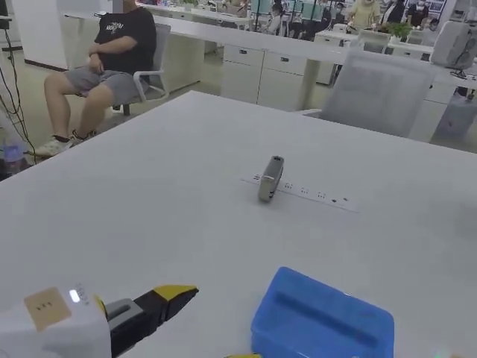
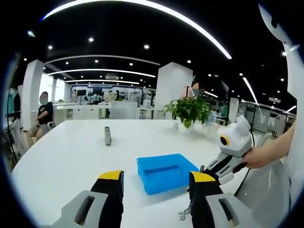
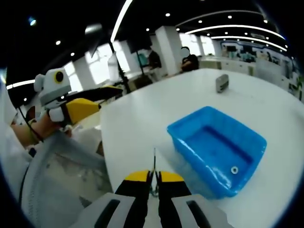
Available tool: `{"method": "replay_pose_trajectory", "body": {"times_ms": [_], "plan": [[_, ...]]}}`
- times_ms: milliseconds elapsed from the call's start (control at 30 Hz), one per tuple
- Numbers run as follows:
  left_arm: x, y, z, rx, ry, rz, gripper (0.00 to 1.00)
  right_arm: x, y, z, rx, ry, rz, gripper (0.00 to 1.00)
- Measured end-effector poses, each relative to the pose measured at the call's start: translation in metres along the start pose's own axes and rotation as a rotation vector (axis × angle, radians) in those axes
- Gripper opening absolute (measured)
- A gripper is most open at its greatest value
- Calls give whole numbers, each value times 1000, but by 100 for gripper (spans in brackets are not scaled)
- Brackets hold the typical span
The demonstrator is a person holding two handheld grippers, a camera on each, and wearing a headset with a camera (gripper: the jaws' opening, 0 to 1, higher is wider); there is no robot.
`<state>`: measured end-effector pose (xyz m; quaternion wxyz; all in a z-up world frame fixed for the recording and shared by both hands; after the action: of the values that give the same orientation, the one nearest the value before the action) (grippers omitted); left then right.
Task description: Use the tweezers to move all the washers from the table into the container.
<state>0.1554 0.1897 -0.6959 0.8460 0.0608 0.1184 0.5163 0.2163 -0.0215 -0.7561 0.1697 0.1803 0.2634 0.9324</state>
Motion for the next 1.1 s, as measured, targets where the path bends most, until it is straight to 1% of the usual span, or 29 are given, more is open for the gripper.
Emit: {"method": "replay_pose_trajectory", "body": {"times_ms": [33,100,267,333,400,433,533,600,633,700,733,800,967,1033,1100], "plan": [[0,0,0,1,0,1,54,0,0,0,-2,-3,3,3],[0,0,0,4,-2,1,54,1,0,-1,9,19,0,3],[-1,0,0,9,-6,-3,54,6,0,-2,13,53,16,3],[-1,-1,0,9,-7,-3,54,9,0,-2,13,87,26,3],[-1,-1,-1,12,-9,-4,54,11,1,-1,23,170,29,3],[-1,-1,-1,13,-9,-4,54,15,1,-1,32,213,41,3],[-1,-1,-1,17,-13,-7,54,22,0,-1,49,300,65,3],[-1,-2,-1,20,-16,-8,54,26,-1,-2,81,346,72,3],[-1,-2,-1,20,-17,-9,54,28,-2,-2,72,335,71,3],[-2,-2,-2,25,-20,-9,53,26,-2,-2,64,326,66,3],[-2,-2,-2,26,-21,-9,53,24,-3,-1,59,307,56,3],[-2,-2,-2,27,-23,-8,53,23,-4,0,62,303,59,3],[-1,-1,-1,21,-20,-5,53,26,-4,0,78,344,69,3],[-1,-1,-1,17,-15,-4,53,24,-3,-1,77,333,53,3],[-1,-1,-1,18,-14,-4,53,22,-3,0,73,291,49,3]]}}
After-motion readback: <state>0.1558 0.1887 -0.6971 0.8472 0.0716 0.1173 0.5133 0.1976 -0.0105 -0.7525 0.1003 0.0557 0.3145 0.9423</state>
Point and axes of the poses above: the centre of the closed fingertips' face, and the gripper's own axes: y roughly backward along the fingers, x roughly to its left, z roughly out of its top, the point moved 10 cm from there along y, roughly backward along the fingers, and after that the axes turned 2 degrees about y, right-handed, at the moved point
